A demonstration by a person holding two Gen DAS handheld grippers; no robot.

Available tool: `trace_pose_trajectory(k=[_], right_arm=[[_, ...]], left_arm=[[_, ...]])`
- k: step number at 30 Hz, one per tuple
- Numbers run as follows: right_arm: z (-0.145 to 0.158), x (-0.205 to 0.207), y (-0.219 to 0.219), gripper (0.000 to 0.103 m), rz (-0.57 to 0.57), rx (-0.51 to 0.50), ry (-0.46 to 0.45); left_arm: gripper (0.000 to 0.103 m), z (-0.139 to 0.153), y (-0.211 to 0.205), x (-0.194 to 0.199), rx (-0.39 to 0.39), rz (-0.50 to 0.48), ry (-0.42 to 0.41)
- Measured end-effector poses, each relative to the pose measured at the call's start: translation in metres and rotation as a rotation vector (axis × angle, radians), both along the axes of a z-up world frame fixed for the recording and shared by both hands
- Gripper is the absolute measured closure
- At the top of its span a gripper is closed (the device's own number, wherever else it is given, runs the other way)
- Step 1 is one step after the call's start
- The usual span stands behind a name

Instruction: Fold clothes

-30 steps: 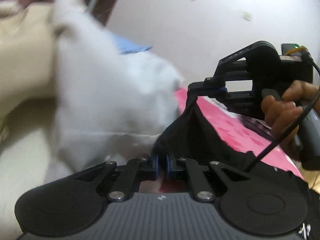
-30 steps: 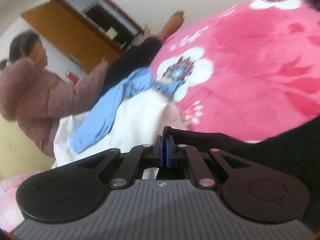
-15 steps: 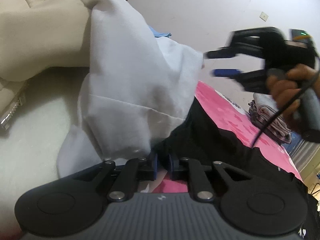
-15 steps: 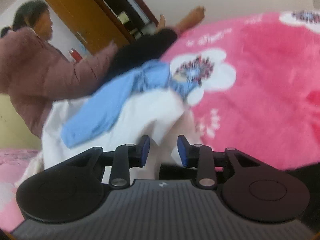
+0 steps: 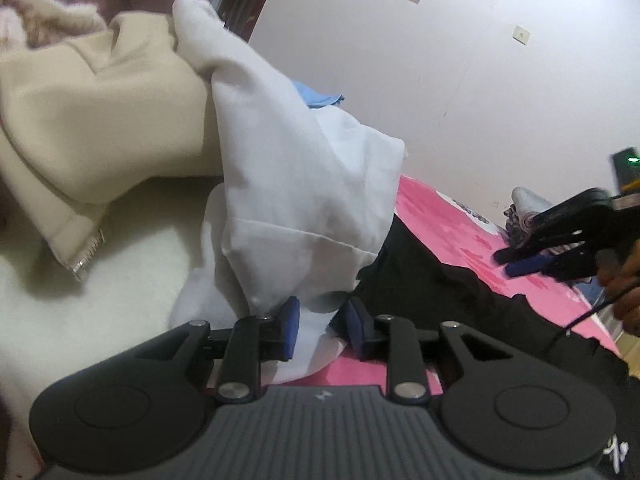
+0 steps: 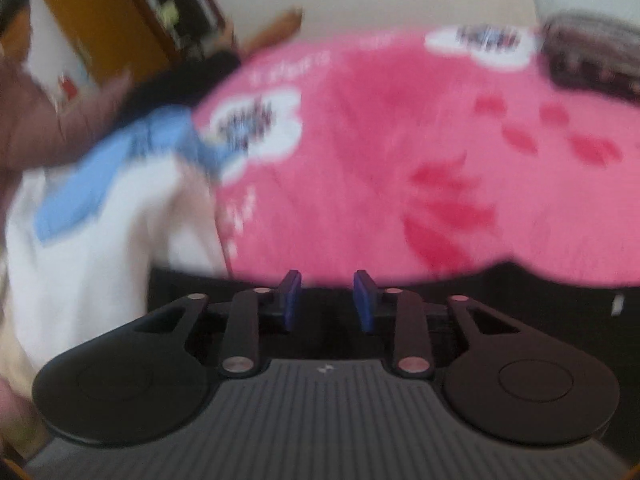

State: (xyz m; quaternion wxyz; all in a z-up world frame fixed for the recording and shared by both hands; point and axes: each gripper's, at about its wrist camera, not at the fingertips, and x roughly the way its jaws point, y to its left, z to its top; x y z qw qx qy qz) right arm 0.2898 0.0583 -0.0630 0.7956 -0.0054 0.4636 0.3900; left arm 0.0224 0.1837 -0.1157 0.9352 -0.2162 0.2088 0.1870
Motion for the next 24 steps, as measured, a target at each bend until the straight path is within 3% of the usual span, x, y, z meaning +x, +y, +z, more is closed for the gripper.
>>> trace_pose_trajectory(k=[5,10,14,20,24], right_arm=[[-0.038,0.0,0.02,0.083,0.05,-0.113,0.06],[-0.015,0.004,-0.004,0.085,0.007,-0.087,0.013],[0.004,0.007,-0.022,0.083,-0.027,-0.066,-0.024],[0.032,0.012,-0.051,0.083,-0.078,-0.035,-0.08],[0.073,-0.025,-0.123,0.082,-0.096,-0.012,-0.112]], left_arm=[[0.076,0.002,-0.002,-0.009,0.013,-0.012,0.027],[0.076,0.003,-0.003,-0.007,0.038,-0.007,0.038],[0.07,0.004,-0.006,-0.008,0.042,-0.034,0.059],[0.07,0.004,-0.015,-0.004,0.056,-0.09,0.076],[0.07,0.007,-0.023,-0.002,0.078,-0.131,0.086]])
